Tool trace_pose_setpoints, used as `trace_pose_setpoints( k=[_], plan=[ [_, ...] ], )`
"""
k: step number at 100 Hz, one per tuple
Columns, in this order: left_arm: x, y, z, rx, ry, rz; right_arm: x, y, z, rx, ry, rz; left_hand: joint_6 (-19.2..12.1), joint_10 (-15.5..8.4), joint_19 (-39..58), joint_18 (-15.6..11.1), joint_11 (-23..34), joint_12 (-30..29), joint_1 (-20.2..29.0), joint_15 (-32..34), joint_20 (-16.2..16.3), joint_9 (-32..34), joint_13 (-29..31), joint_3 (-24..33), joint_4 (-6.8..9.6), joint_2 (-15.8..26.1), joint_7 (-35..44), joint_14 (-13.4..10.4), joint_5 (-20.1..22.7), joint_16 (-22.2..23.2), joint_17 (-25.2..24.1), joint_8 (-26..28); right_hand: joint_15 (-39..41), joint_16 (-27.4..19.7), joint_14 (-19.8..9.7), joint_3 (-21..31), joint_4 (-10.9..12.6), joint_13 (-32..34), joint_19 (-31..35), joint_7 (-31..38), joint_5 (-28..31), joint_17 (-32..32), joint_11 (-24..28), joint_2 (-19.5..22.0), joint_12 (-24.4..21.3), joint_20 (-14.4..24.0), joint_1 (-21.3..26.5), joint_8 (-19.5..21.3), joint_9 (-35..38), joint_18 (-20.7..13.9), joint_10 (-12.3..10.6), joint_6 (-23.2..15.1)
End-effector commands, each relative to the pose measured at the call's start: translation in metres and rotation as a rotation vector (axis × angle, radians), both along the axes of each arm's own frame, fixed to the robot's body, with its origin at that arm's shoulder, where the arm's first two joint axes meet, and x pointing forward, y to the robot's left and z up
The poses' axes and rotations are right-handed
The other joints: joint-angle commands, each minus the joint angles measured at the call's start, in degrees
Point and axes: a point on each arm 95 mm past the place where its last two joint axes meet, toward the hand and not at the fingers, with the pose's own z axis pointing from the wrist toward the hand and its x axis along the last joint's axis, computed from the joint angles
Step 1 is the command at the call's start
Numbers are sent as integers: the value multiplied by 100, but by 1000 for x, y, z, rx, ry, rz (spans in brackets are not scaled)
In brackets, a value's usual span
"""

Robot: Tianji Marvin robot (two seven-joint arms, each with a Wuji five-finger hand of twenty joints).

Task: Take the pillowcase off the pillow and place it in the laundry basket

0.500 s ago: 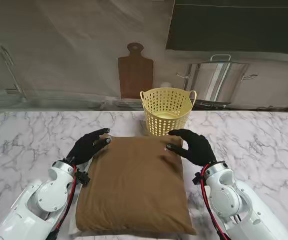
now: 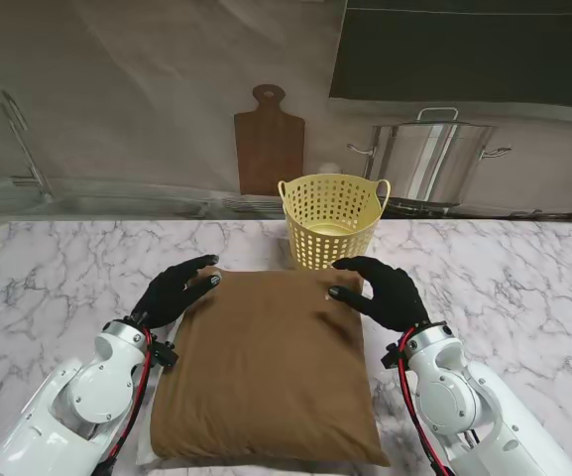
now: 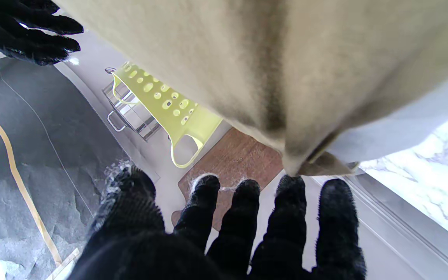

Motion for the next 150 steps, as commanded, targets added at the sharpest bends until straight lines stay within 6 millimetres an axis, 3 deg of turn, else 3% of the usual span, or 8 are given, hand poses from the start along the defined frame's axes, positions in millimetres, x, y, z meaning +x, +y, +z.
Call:
trace_pose_setpoints(
  k=[1,46,69,90,103,117,133,150],
  plan=[
    [4,-3,-1,-1,15,-7,2,-1,0,2,3,-6,-26,-28,-2526,56,1,-10,98,-41,14,-121,-49,15,85,174,34,-9,39,11,-45,-16,5,99,-19,-76,48,-90,-89,-83,-144,-76,-48,126,39,55,59,17,-64,28,-31,37],
    [4,4,6,9,5,8,0,-4,-1,1,6,-23,-27,-69,-2554,48,-264,-193,109,-84,-5,-694,-95,17,84,172,39,-42,55,-20,-44,-15,5,100,-16,-76,48,-94,-91,-86,-149,-82,-47,119,39,55,65,16,-68,27,-35,43],
    [1,27,27,130,-10,-60,-2,-6,1,3,-2,-31,-81,-78,-2589,29,-344,-595,141,-160,-48,-908,-82,13,84,62,-54,-75,-98,-132,13,-68,6,100,-17,-75,48,-88,-92,-84,-145,-82,-46,121,39,54,64,17,-67,34,-27,44],
    [-8,57,23,255,45,-117,-2,-6,1,2,-7,-33,-139,-57,-2648,81,-268,-580,320,-133,-87,-805,-71,41,111,-406,-244,-48,-473,-140,8,-187,4,100,-19,-75,48,-95,-91,-89,-154,-79,-46,125,39,55,63,15,-71,30,-35,50],
    [-12,75,15,325,96,-138,-1,-4,0,-3,-1,-29,-691,-156,-2690,94,-263,-595,1240,-133,-113,-782,12,129,206,-611,-544,-103,-793,-184,31,-576,5,100,-16,-77,47,-95,-92,-90,-158,-81,-45,123,39,55,63,15,-70,30,-34,44],
    [-14,88,4,375,161,-148,0,-3,-1,-6,3,-23,-947,-213,-2712,85,-253,-599,1542,-133,-126,-788,28,227,291,-676,-648,-117,-872,-187,37,-758,3,99,-20,-76,48,-98,-93,-92,-162,-84,-45,125,39,55,65,15,-69,26,-34,42],
    [-12,90,-9,391,208,-138,0,-2,-1,-7,3,-19,-931,-182,-2800,112,-165,-555,707,-125,-138,-565,34,74,185,-926,-441,-75,-604,-174,61,-878,3,99,-14,-77,48,-100,-96,-91,-159,-91,-45,123,39,54,65,16,-73,22,-30,48],
    [-11,78,-22,375,253,-167,-4,0,1,-5,-12,-11,-867,-168,-2817,106,-185,-542,132,-124,-117,-601,18,3,125,-871,-468,-60,-730,-164,66,-914,5,99,-26,-76,48,-94,-94,-92,-155,-84,-43,127,39,55,62,15,-65,28,-34,48]
  ],
)
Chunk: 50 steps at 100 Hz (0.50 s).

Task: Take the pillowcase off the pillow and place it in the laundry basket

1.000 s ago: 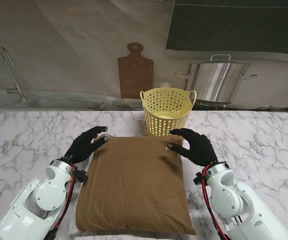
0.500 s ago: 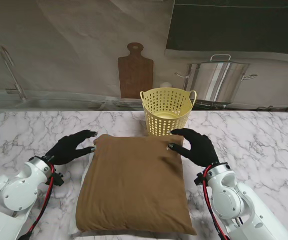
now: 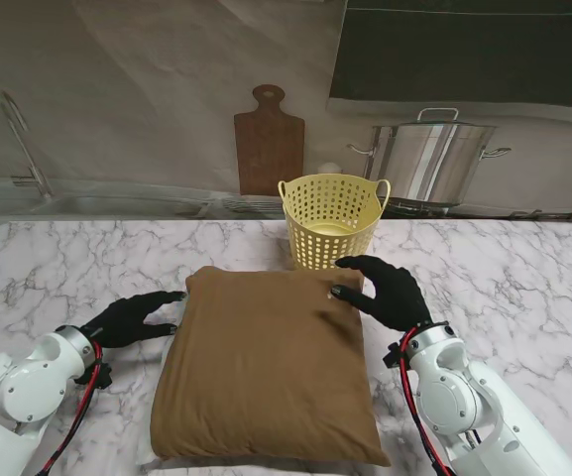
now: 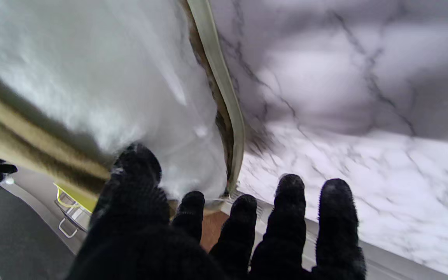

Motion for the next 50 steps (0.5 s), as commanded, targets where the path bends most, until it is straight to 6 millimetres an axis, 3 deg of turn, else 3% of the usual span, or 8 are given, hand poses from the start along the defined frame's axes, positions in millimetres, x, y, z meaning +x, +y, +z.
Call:
trace_pose_setpoints(
  k=[1,15,50],
  plan=[
    [-2,-6,-7,0,32,-17,-3,2,0,3,-4,5,-126,-49,-2819,105,25,-9,-176,-19,-60,88,17,-90,-2,21,37,-41,-89,-65,52,-144,5,99,-26,-76,48,-93,-92,-81,-105,-84,-43,127,39,55,62,15,-65,28,-34,48],
    [-4,-13,-6,-40,23,-25,-6,4,2,4,-12,13,-3,-40,-2823,107,48,14,-465,-2,-33,148,31,-77,-27,178,11,-18,-184,-48,64,-163,5,99,-15,-80,47,-94,-91,-82,-105,-80,-40,127,41,56,56,15,-55,26,-46,43],
    [-7,-23,12,-84,-54,-71,-9,6,4,2,-28,19,62,-35,-2803,122,61,62,-584,12,34,206,58,-47,-46,392,-15,-21,-286,-23,80,-181,8,100,-19,-74,49,-83,-89,-84,-108,-81,-42,128,40,55,59,16,-56,30,-30,48]
  ],
)
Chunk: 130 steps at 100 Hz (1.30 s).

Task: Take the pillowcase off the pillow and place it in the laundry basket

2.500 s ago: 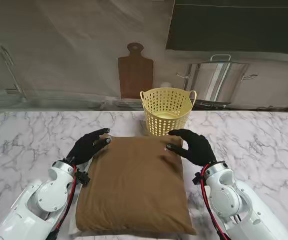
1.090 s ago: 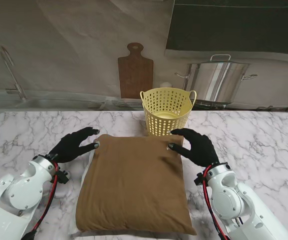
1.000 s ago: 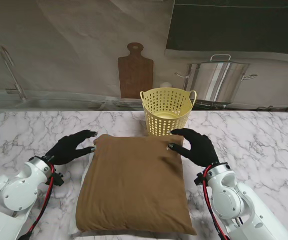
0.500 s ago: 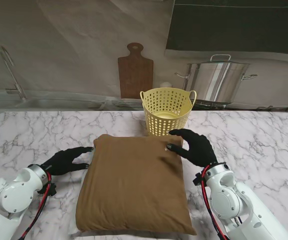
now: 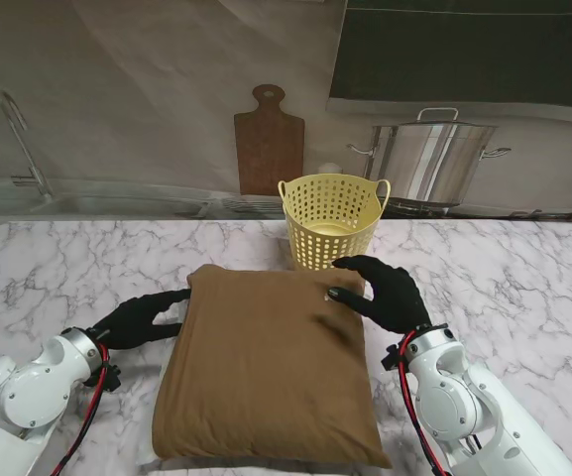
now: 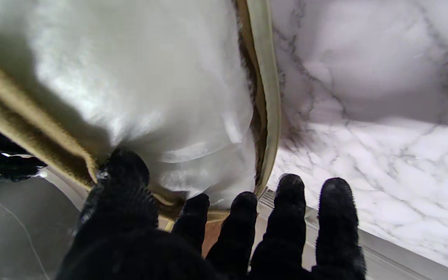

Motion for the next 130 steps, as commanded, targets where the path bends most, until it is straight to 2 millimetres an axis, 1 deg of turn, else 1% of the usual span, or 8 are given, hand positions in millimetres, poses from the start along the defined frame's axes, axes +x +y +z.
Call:
trace_pose_setpoints(
  k=[1,26,52,66,79,108,116,130],
  plan=[
    [0,-8,7,-11,-19,-24,-2,2,-1,1,0,4,-188,-33,-2796,113,6,65,-119,14,38,61,61,-53,-90,295,-12,-24,-221,-22,29,-116,9,100,-19,-75,48,-81,-86,-84,-108,-80,-44,127,40,55,59,15,-60,30,-33,48],
    [2,-20,9,-28,-10,-52,-2,2,-1,2,5,5,-208,-26,-2774,123,-7,77,-133,7,68,52,55,-66,-97,402,-37,-15,-281,-17,14,-129,7,99,-19,-75,48,-87,-84,-85,-110,-79,-45,128,40,54,57,16,-59,23,-31,50],
    [2,-38,19,-71,-37,-100,-2,2,-2,3,7,5,-230,-38,-2741,101,-23,77,-133,3,91,9,48,-65,-97,486,-97,-20,-398,-13,19,-160,7,99,-19,-75,48,-88,-83,-88,-114,-83,-46,127,40,53,56,15,-60,34,-38,48],
    [2,-49,20,-94,-41,-128,-2,2,-2,3,9,5,-191,-64,-2722,87,-60,60,-109,-1,100,-116,33,-64,-95,474,-123,-34,-444,-11,20,-180,7,99,-18,-74,48,-89,-83,-89,-113,-87,-47,129,39,52,58,15,-62,33,-32,56],
    [2,-58,14,-69,-15,-174,-2,3,-2,3,14,8,-224,-152,-2710,56,-103,26,26,-10,100,-240,18,-51,-82,312,-106,-62,-401,-16,27,-182,7,99,-12,-75,47,-89,-81,-92,-120,-81,-47,124,40,52,57,15,-64,29,-31,49],
    [-2,-61,-4,-21,49,-195,-1,6,-4,-2,26,17,-193,-113,-2758,74,-81,-15,233,-21,61,-268,0,-32,-54,-11,-99,-53,-376,-34,12,-202,4,98,-11,-77,44,-94,-83,-177,-307,-82,-66,63,31,49,60,-14,-92,43,-48,-32],
    [-4,-61,-7,-13,62,-204,-1,8,-5,-8,42,22,-193,-108,-2769,71,-82,-20,249,-21,55,-277,2,-28,-52,-36,-97,-58,-372,-38,6,-206,1,99,16,-75,43,-106,-99,-296,-538,-95,-99,-59,19,42,60,-61,-165,68,-42,-114],
    [-4,-60,-11,-11,78,-204,-2,12,-7,-33,52,35,-186,-91,-2792,67,-83,-28,236,-27,41,-288,-16,-27,-55,-1,-94,-50,-372,-45,4,-212,0,100,5,-41,46,-102,-107,-371,-633,-95,-97,-278,19,41,50,-102,-185,66,-44,-97]
  ],
)
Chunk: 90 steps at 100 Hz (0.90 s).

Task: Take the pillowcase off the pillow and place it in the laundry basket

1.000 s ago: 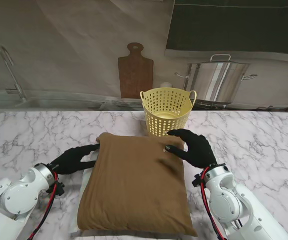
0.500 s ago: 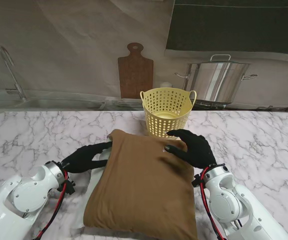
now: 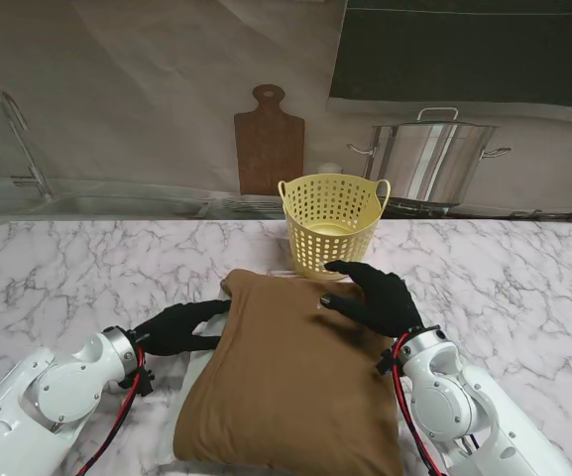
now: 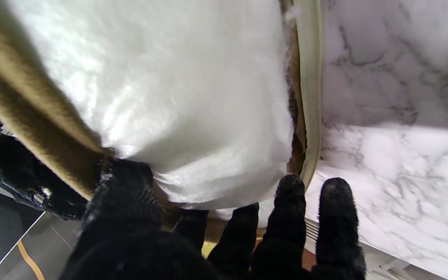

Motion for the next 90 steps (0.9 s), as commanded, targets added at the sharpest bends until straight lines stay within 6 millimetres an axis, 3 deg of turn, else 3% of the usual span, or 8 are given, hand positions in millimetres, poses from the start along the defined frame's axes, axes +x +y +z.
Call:
trace_pose_setpoints(
  k=[1,21,24,32,48,68,77,90],
  plan=[
    [-4,-1,-8,8,33,-10,-2,3,-2,-18,3,9,-186,-176,-2792,64,89,2,115,-28,31,-104,-11,-29,-55,-106,-9,-45,-132,-46,2,-63,0,100,0,-37,46,-86,-103,-155,-270,-92,-94,-169,19,41,43,-103,-172,64,-44,-94],
    [-4,-1,-7,7,25,-13,-12,-3,-1,-107,6,34,-166,-181,-2809,69,91,-1,105,-23,27,-99,-8,-33,-56,-100,-15,-54,-157,-48,12,-71,-46,80,6,104,32,-189,-151,-289,-468,-131,-153,-479,-14,30,-80,-183,-414,47,-22,-168],
    [-4,0,-6,6,24,-13,-15,-5,0,-119,-1,34,-169,-179,-2811,69,92,-1,99,-23,27,-97,-6,-35,-57,-98,-16,-54,-161,-48,15,-72,-44,69,1,459,-18,-206,-175,-370,-493,-127,-116,-604,-43,44,-274,-264,-491,44,-25,-203],
    [-3,0,-5,7,20,-12,-22,-11,1,-154,-16,31,-163,-174,-2814,64,92,-2,96,-19,29,-94,1,-35,-56,-108,-17,-60,-164,-47,19,-75,-58,62,7,520,-39,-245,-187,-398,-563,-142,-156,-754,-70,47,-325,-282,-625,30,-28,-268],
    [-2,0,-5,14,25,-13,-35,-22,0,-218,-10,24,-148,-173,-2820,75,97,0,92,-15,32,-81,8,-33,-56,-128,-21,-48,-177,-47,24,-80,-59,58,19,647,-54,-264,-215,-416,-633,-151,-120,-1093,-82,53,-389,-292,-716,34,18,16],
    [-2,-3,-7,13,41,-17,-39,-27,-11,-304,38,49,-127,-171,-2828,79,99,0,106,-15,34,-70,11,-28,-53,-155,-34,-39,-205,-48,25,-91,-38,44,20,1329,-173,-200,-259,-513,-736,-108,-26,-1766,-134,95,-768,-290,-751,61,76,236],
    [-2,-7,-7,9,43,-30,-35,-25,-17,-337,65,67,-151,-192,-2827,69,103,2,91,-8,37,-56,25,-34,-54,-177,-35,-43,-203,-45,34,-95,123,117,-26,1366,-199,112,-192,-593,-919,10,15,-1934,-120,130,-763,-297,-768,85,74,339],
    [-3,-13,-5,5,46,-53,-27,-19,-25,-383,78,92,-140,-201,-2824,71,106,3,68,-7,41,-50,30,-35,-55,-183,-42,-50,-215,-44,42,-103,751,681,-219,1436,-226,824,288,-667,-1078,369,417,-2126,121,418,-513,-128,-542,96,-18,280]
  ],
)
